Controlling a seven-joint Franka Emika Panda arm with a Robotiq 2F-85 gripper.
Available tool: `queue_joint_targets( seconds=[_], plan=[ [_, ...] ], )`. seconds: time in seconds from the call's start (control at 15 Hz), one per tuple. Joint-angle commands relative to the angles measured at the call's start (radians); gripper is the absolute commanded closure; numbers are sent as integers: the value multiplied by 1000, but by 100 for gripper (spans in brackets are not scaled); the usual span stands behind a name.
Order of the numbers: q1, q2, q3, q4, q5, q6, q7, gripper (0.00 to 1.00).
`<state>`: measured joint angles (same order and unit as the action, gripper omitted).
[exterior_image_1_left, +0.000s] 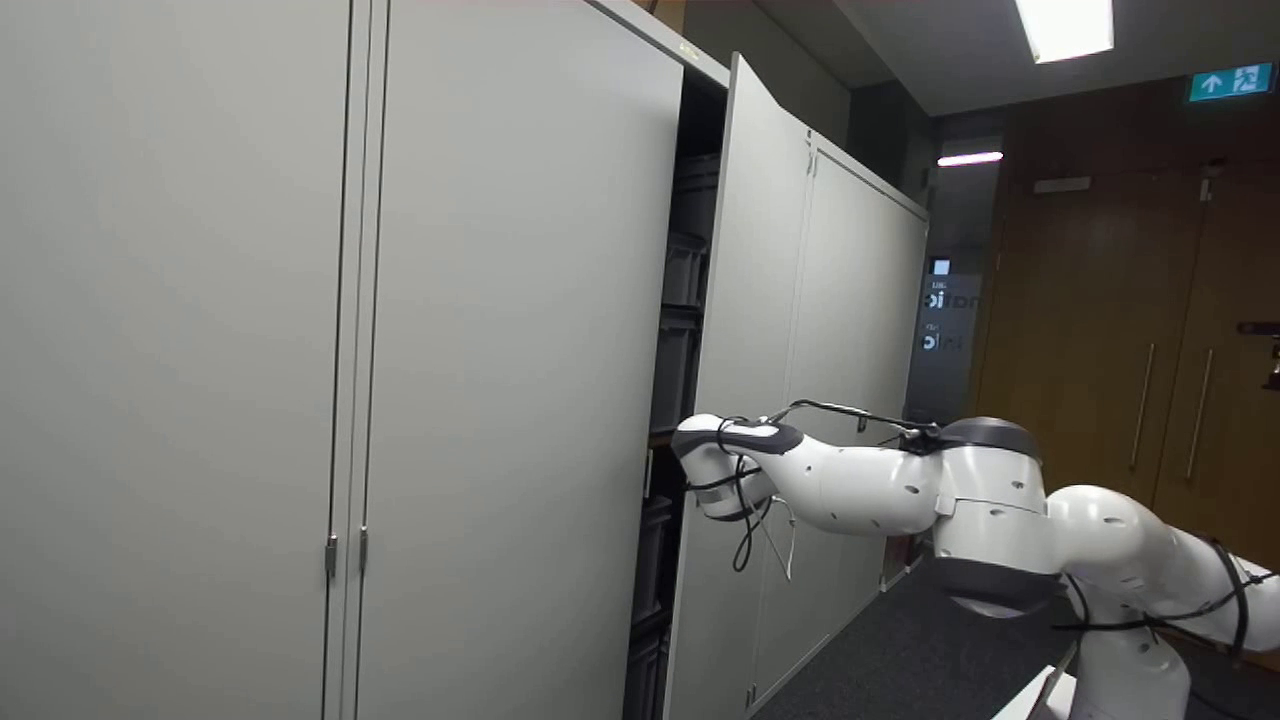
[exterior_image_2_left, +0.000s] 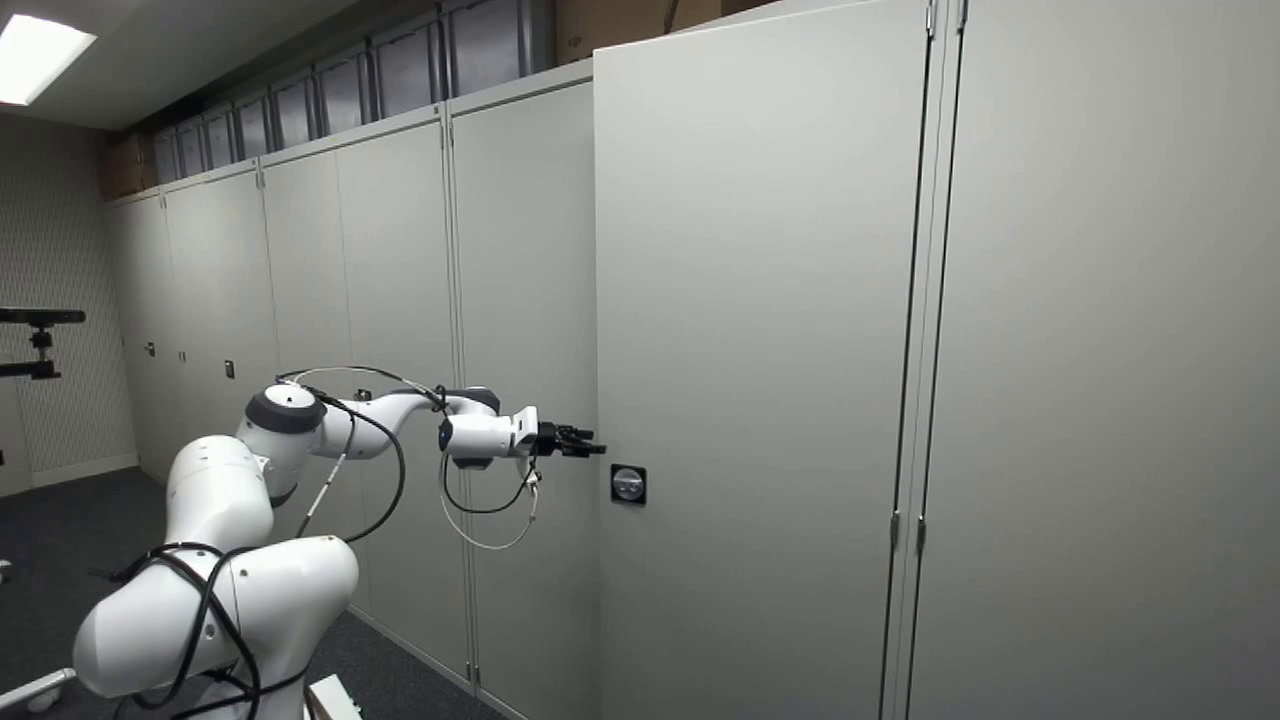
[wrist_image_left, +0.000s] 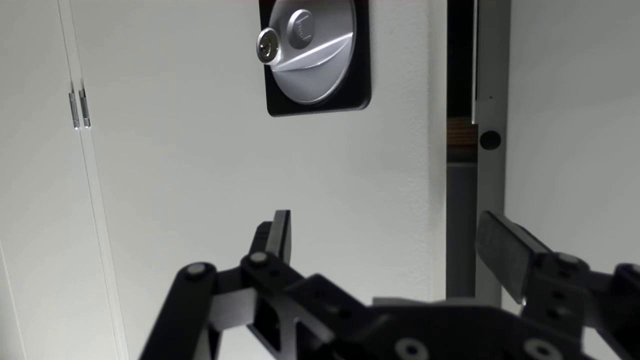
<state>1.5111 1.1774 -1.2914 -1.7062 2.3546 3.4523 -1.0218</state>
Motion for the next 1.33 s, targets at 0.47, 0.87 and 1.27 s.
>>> queue_joint_targets(
  seconds=[0.47, 0.87, 1.27],
  plan=[
    [-37, 58, -41, 44, 82, 2, -57, 0],
    [-37, 76, -49, 46, 88, 2, -52, 0],
    [-47, 102, -63, 53, 86, 6, -56, 0]
  ],
)
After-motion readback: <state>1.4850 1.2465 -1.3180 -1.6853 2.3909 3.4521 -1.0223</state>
